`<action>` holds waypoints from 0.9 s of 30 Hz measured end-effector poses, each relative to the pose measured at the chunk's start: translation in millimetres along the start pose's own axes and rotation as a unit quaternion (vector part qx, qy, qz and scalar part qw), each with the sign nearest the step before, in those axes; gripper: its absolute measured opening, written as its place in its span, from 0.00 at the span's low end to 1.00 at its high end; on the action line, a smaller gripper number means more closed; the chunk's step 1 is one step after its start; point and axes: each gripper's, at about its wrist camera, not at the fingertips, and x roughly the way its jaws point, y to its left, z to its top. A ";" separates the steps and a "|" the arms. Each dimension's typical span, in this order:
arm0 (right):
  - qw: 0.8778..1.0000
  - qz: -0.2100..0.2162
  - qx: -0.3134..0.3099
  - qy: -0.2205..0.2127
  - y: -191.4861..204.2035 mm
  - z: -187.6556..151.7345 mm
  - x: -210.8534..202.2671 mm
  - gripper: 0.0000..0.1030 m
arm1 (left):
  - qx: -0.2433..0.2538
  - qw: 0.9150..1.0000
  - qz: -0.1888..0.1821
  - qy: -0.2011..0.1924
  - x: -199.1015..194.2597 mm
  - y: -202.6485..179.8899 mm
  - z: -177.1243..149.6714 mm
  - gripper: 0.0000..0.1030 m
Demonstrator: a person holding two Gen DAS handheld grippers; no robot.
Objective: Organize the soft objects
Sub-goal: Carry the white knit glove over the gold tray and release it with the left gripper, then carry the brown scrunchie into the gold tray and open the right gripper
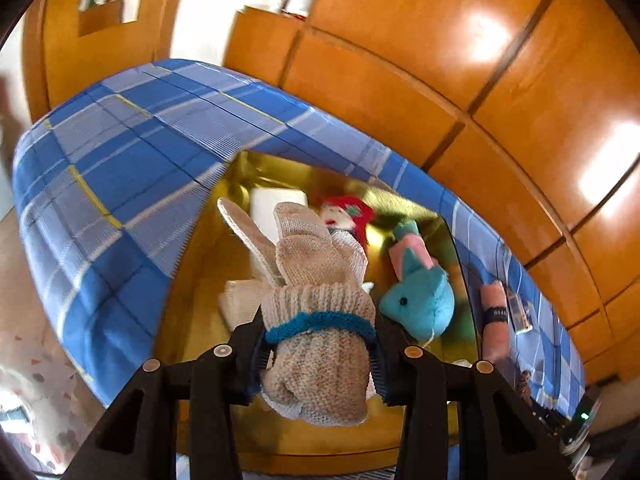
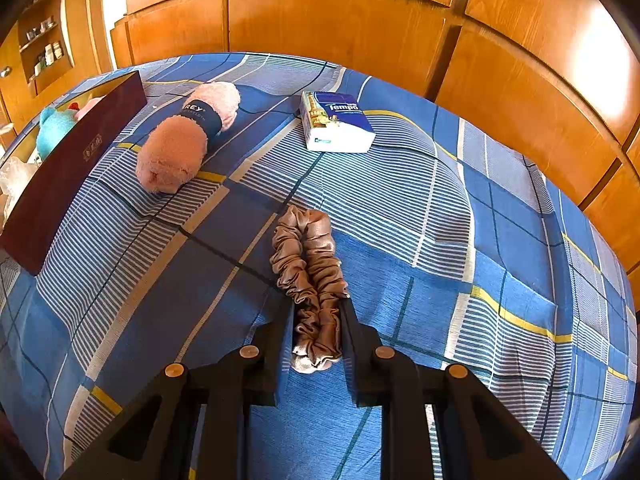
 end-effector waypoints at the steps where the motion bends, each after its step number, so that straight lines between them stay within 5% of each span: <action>1: 1.000 0.000 0.000 0.000 0.0 0.2 0.0 0.21 | 0.005 1.000 -0.002 0.005 5.8 -3.6 -0.4 0.41; 5: 1.000 0.000 0.000 0.000 -0.1 0.1 0.2 0.21 | 0.029 0.999 0.008 0.033 36.0 -15.0 -2.1 0.41; 10: 1.000 0.001 0.000 0.000 -0.3 0.1 0.3 0.21 | 0.035 0.997 0.037 0.055 55.8 -9.8 -7.9 0.63; 27: 1.000 -0.009 0.000 0.003 2.2 1.5 0.5 0.20 | 0.078 0.993 0.075 -0.053 -12.3 -24.4 -25.6 0.71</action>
